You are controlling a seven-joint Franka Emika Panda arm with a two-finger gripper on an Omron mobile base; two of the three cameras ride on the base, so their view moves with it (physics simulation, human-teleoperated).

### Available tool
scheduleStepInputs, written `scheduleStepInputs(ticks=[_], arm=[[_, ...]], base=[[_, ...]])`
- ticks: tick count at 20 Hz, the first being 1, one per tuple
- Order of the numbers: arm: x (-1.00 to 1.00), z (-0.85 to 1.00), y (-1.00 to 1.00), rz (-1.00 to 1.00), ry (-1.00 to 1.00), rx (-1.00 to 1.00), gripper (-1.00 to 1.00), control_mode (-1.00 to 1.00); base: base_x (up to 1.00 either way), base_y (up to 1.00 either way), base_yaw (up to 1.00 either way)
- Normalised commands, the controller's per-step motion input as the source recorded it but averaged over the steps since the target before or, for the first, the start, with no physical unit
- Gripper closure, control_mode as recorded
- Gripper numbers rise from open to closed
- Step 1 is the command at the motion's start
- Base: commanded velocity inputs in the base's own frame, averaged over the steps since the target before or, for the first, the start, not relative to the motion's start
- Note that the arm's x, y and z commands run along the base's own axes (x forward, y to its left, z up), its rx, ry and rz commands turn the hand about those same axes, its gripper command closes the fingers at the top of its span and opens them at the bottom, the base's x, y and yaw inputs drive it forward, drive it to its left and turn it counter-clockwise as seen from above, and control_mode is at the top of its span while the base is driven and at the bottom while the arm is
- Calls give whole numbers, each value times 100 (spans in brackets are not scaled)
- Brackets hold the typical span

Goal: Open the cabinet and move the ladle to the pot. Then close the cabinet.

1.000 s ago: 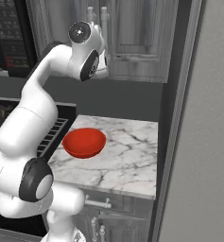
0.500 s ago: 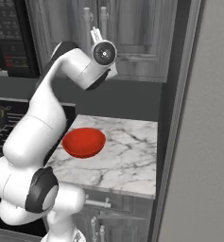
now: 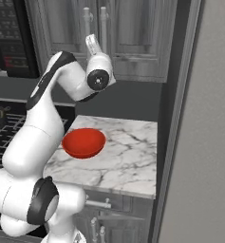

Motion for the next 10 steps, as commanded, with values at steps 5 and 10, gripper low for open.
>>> scheduleStepInputs(ticks=[5, 10], arm=[[100, -55, 100, -4, -25, -19, -100, -100], [100, -63, 100, -5, -8, -52, -100, -100]], base=[[0, 0, 0], [0, 0, 0]])
